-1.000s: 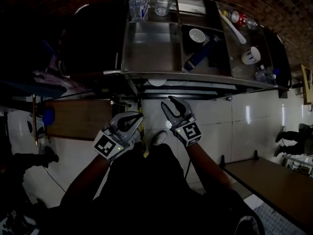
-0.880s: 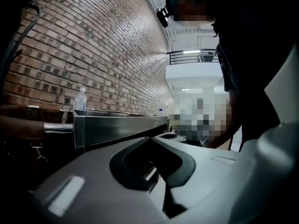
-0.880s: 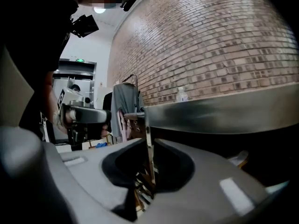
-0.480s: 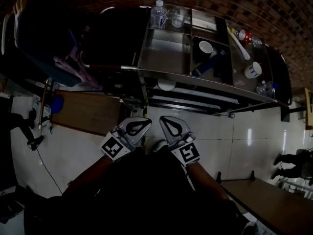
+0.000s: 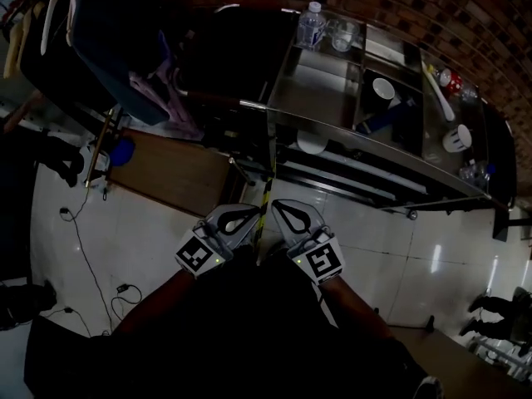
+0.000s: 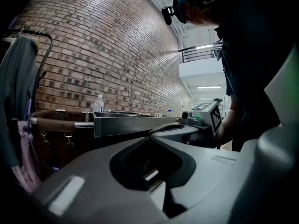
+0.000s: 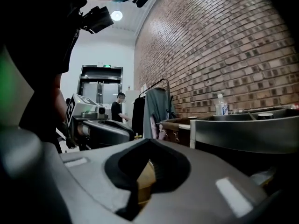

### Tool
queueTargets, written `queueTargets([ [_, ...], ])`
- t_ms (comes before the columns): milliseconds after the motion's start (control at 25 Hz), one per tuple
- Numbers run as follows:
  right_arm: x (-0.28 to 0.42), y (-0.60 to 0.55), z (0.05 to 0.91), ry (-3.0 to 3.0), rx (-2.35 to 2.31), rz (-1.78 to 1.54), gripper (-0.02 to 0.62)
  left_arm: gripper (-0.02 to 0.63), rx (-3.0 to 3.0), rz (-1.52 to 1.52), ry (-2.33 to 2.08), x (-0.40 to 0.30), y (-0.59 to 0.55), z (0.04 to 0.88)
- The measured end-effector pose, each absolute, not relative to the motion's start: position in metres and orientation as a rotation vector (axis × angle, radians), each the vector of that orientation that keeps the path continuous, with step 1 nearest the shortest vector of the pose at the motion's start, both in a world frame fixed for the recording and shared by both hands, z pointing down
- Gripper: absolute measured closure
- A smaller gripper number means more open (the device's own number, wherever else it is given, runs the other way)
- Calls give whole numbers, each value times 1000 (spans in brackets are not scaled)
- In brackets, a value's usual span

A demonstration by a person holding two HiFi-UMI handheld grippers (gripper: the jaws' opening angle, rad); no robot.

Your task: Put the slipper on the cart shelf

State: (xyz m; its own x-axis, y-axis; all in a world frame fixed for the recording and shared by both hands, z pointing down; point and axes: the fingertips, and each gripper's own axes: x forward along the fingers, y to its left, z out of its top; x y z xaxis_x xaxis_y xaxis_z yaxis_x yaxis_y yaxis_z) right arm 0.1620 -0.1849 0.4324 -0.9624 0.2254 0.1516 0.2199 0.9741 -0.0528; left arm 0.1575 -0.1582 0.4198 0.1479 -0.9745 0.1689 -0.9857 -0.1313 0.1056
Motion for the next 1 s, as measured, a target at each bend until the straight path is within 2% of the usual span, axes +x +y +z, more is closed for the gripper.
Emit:
queueTargets([
  [440, 121, -130, 436, -2920, -391, 91, 595, 603, 2172, 68, -1996, 113, -107, 424],
  [1000, -22, -12, 438, -2917, -235, 143, 595, 603, 2284, 5, -1882, -41, 12, 432],
])
